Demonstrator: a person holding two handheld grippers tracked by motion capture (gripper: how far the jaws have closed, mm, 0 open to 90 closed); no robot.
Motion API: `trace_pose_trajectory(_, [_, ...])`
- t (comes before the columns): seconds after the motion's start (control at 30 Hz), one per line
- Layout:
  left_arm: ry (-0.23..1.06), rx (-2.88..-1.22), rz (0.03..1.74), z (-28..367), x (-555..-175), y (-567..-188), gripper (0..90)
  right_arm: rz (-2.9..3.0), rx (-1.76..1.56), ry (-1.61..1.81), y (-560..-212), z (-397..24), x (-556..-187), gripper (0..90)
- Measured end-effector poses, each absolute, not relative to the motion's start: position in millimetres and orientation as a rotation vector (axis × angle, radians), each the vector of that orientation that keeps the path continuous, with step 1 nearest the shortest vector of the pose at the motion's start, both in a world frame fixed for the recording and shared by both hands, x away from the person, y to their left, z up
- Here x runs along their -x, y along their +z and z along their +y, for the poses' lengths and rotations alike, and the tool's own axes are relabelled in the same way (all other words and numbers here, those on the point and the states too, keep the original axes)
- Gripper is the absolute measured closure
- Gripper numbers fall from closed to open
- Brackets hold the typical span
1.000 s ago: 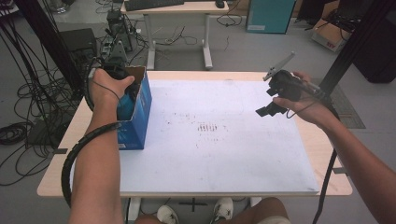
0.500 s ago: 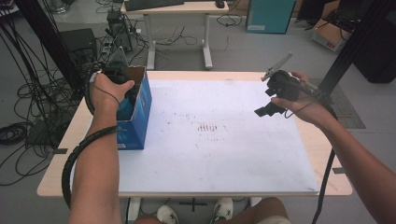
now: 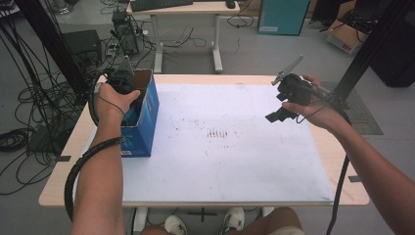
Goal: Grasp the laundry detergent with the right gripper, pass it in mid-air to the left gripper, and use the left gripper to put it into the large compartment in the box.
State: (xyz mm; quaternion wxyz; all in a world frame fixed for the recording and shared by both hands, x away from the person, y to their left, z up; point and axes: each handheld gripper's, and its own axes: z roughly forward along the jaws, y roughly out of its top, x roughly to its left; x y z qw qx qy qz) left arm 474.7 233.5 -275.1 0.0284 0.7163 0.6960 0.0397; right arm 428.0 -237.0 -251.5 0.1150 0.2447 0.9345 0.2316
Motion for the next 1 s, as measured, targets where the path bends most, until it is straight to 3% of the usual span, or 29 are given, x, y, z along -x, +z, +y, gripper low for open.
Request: trace_pose_trajectory(1.0, [0.120,-2.213,2.142,233.3,-475.4,-275.9,35.5,2.729,-0.724,0.672,-244.6,-239.0,-426.2,8.5])
